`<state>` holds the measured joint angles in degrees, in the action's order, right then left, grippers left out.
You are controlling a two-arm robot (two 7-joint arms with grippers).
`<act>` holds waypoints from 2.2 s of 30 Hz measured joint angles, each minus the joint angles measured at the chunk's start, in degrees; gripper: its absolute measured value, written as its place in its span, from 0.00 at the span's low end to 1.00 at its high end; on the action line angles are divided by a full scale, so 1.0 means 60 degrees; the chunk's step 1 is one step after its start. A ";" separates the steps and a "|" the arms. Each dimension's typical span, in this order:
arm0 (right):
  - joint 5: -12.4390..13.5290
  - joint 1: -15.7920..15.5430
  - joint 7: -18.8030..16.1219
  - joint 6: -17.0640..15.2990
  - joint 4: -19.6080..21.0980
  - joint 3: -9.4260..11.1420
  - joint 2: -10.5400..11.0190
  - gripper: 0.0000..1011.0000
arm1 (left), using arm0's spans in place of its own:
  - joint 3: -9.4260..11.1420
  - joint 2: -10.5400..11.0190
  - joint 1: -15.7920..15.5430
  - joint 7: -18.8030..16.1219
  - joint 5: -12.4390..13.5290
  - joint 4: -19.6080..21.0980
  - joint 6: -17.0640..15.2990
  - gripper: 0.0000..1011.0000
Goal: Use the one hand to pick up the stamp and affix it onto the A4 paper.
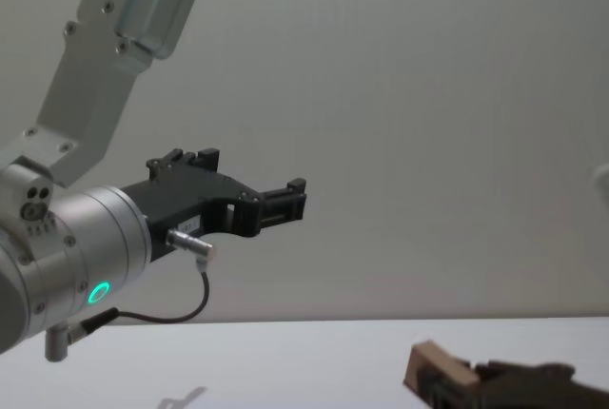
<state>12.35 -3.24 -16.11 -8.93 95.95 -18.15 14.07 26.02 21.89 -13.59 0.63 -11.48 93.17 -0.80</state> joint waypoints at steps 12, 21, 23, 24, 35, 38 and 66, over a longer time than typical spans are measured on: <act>0.0626 -0.0015 -0.0012 -0.0056 0.0459 0.0448 0.0437 0.23 | 0.0000 0.0000 0.0000 0.0000 0.0000 0.0000 0.0000 0.99; 0.1040 -0.0159 -0.0007 -0.0004 0.0609 0.0914 0.0991 0.23 | 0.0000 -0.0001 0.0000 0.0000 0.0000 0.0000 0.0000 0.99; 0.1062 -0.0172 0.0001 0.0004 0.0617 0.0944 0.1029 0.23 | 0.0000 0.0000 0.0000 0.0000 0.0000 0.0000 0.0000 0.99; 0.1115 -0.0202 0.0023 0.0021 0.0631 0.1006 0.1105 0.22 | 0.0000 0.0000 0.0000 0.0000 0.0000 0.0000 0.0000 0.99; 0.1313 -0.0514 0.0129 0.0139 0.0774 0.1342 0.1587 0.23 | 0.0000 0.0000 0.0000 0.0000 0.0000 0.0000 0.0000 0.99; 0.1334 -0.0592 0.0123 0.0151 0.0822 0.1374 0.1657 0.23 | 0.0000 0.0000 0.0000 0.0000 0.0000 0.0000 0.0000 0.99; 0.0539 -0.1054 -0.0362 0.0369 0.0776 0.0988 0.1621 0.23 | 0.0000 0.0000 0.0000 0.0000 0.0000 0.0000 0.0000 0.99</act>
<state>15.58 -9.57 -18.28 -6.71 100.61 -12.23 23.80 26.02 21.89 -13.59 0.63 -11.48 93.17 -0.79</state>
